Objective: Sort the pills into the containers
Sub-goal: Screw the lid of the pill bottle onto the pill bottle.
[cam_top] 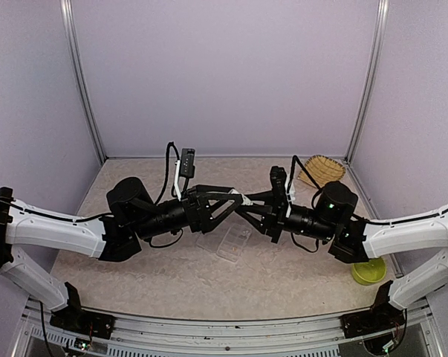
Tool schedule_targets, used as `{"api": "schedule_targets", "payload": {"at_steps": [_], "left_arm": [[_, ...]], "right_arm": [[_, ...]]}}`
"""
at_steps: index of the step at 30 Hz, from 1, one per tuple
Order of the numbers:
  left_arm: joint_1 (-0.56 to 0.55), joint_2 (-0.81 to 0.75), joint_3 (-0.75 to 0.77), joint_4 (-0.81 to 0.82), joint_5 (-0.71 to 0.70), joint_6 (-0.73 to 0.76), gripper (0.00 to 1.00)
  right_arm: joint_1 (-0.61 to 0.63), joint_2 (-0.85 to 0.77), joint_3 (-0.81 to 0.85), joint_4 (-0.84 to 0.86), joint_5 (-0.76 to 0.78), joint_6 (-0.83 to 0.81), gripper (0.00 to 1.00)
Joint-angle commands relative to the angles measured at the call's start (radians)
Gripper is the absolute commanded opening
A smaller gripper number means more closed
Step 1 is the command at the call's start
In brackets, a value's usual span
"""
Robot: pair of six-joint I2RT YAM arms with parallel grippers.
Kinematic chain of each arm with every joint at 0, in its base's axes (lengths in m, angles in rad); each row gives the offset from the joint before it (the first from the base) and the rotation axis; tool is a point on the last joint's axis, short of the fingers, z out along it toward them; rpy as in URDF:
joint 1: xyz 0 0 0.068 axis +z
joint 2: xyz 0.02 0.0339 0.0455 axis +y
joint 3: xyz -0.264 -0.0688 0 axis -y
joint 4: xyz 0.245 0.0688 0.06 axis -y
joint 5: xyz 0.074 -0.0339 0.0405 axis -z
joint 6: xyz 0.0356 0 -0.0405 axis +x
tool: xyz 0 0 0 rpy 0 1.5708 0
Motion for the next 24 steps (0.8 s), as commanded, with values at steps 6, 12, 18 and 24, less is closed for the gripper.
{"api": "schedule_targets", "payload": {"at_steps": [6, 12, 18, 24], "left_arm": [[-0.009, -0.020, -0.014, 0.022, 0.019, 0.016, 0.96], [-0.010, -0.015, -0.010, 0.034, 0.027, 0.017, 0.94], [-0.010, -0.010, -0.007, 0.041, 0.032, 0.019, 0.93], [-0.010, -0.007, -0.002, 0.044, 0.038, 0.021, 0.93]], "right_arm": [[-0.002, 0.012, 0.012, -0.072, 0.085, -0.010, 0.11], [-0.002, 0.059, 0.036, -0.072, 0.017, 0.001, 0.11], [0.008, 0.106, 0.047, -0.047, -0.038, 0.020, 0.11], [0.020, 0.151, 0.060, -0.030, -0.057, 0.037, 0.11]]}}
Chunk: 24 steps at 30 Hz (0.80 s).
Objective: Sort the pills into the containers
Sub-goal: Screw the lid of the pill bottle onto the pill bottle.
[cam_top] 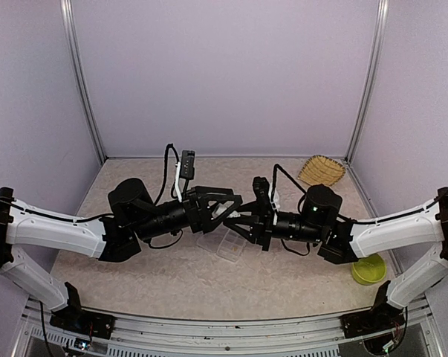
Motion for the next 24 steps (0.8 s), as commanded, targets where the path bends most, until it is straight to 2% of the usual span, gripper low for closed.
{"api": "schedule_targets", "payload": {"at_steps": [1, 11, 18, 24], "left_arm": [[-0.013, -0.006, 0.008, 0.061, 0.061, 0.007, 0.93], [-0.013, -0.010, 0.011, 0.044, 0.050, 0.009, 0.93], [-0.006, -0.027, 0.044, -0.142, -0.035, 0.013, 0.90], [0.001, -0.064, 0.025, -0.175, -0.056, -0.006, 0.87]], "right_arm": [[0.009, 0.046, 0.028, -0.024, 0.006, 0.025, 0.11], [0.016, 0.057, 0.050, -0.031, -0.012, 0.020, 0.11], [0.015, -0.021, 0.025, -0.079, 0.045, -0.050, 0.11], [0.015, -0.078, 0.008, -0.125, 0.101, -0.110, 0.11]]}}
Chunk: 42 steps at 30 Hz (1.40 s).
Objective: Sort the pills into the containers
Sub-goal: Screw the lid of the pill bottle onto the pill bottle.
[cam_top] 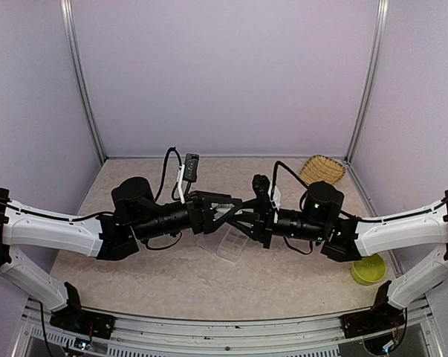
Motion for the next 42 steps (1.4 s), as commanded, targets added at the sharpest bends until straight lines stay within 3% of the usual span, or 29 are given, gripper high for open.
{"api": "schedule_targets", "payload": {"at_steps": [1, 8, 12, 20, 32, 36, 42], "left_arm": [[0.002, -0.058, 0.007, -0.037, -0.027, -0.005, 0.86], [0.015, -0.095, 0.005, -0.093, -0.030, -0.010, 0.83], [0.024, -0.090, 0.031, -0.153, -0.017, -0.024, 0.75], [0.037, -0.073, 0.040, -0.187, -0.010, -0.036, 0.73], [0.046, -0.039, 0.058, -0.191, 0.037, -0.041, 0.58], [0.048, -0.040, 0.048, -0.170, 0.042, -0.045, 0.48], [0.053, -0.046, 0.037, -0.150, 0.045, -0.049, 0.40]], "right_arm": [[0.004, -0.058, -0.020, -0.041, 0.064, -0.058, 0.11], [0.005, -0.085, -0.035, -0.059, 0.081, -0.089, 0.11], [0.004, -0.094, -0.040, -0.061, 0.083, -0.099, 0.11], [0.005, -0.108, -0.042, -0.055, 0.057, -0.114, 0.11], [0.004, -0.092, -0.037, -0.050, 0.049, -0.116, 0.11], [0.004, -0.085, -0.035, -0.051, 0.050, -0.118, 0.11], [0.004, -0.087, -0.041, -0.050, 0.058, -0.118, 0.11]]}}
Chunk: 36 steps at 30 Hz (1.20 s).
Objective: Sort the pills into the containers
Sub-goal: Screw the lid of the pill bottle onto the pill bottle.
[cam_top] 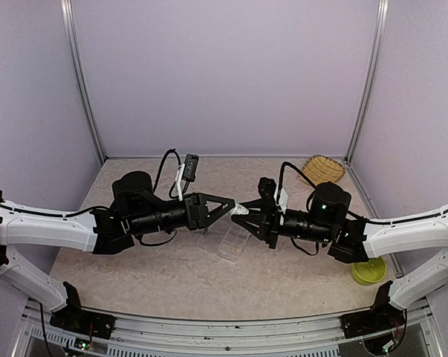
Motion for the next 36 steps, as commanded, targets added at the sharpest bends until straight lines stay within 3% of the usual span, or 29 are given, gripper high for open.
{"api": "schedule_targets", "payload": {"at_steps": [1, 14, 24, 36], "left_arm": [[0.008, -0.002, 0.014, 0.036, 0.019, 0.000, 0.38], [0.008, -0.007, -0.032, 0.124, 0.054, 0.015, 0.23], [0.008, -0.010, -0.034, 0.133, 0.066, 0.022, 0.17], [0.011, -0.016, -0.062, 0.254, 0.170, 0.053, 0.14]], "right_arm": [[0.004, -0.002, -0.006, 0.005, 0.001, -0.003, 0.11], [0.003, 0.019, -0.001, 0.049, -0.025, 0.109, 0.11], [0.000, 0.036, 0.010, 0.056, -0.022, 0.145, 0.11], [-0.033, 0.100, 0.001, 0.269, -0.235, 0.456, 0.11]]}}
